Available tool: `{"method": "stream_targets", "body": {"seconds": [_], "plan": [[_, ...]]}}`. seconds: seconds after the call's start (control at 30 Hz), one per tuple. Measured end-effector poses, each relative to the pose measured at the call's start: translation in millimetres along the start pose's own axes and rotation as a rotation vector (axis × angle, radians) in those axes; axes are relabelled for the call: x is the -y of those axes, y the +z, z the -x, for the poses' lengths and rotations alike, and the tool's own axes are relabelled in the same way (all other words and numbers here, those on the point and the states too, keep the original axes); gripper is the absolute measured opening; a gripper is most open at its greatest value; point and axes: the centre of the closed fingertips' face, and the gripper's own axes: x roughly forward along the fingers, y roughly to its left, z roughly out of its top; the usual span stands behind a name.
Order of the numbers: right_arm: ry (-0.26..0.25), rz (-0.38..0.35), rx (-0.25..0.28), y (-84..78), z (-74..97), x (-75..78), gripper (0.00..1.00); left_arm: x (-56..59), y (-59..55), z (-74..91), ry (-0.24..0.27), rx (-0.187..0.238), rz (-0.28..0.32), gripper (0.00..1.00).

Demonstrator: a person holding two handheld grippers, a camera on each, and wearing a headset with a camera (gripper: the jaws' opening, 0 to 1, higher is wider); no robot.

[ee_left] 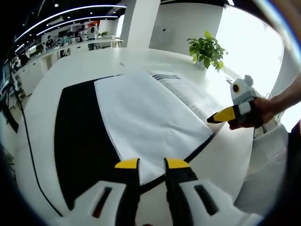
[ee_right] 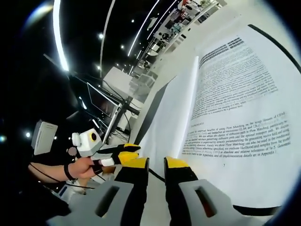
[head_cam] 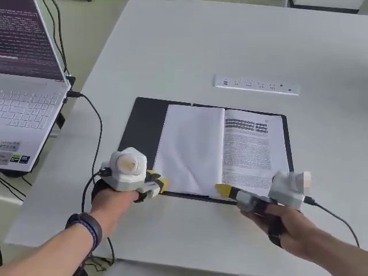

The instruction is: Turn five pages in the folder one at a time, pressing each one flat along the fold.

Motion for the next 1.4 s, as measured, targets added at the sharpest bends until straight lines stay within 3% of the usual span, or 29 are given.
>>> {"method": "stream_targets", "body": {"seconds": [0.17, 0.5, 0.9, 1.17, 1.4], "plan": [[-0.038, 0.065, 0.035, 15.2, 19.4, 3.2, 0.22, 12.3, 3.7, 8.3, -0.014, 0.006, -0.016, 0.25], [-0.153, 0.268, 0.019, 24.0, 71.6, 14.1, 0.36, 26.8, 20.0, 28.4, -0.011, 0.048, -0.064, 0.35], [-0.267, 0.461, 0.043, 39.9, 139.0, 6.9, 0.52, 36.4, 39.8, 63.3, 0.010, 0.119, -0.092, 0.48], [-0.316, 0.509, 0.081, 43.8, 168.3, 0.3, 0.62, 37.8, 45.1, 93.0, 0.032, 0.153, -0.103, 0.57], [-0.349, 0.519, 0.095, 36.8, 186.4, -7.0, 0.70, 39.1, 42.4, 117.4, 0.057, 0.174, -0.083, 0.67]]}}
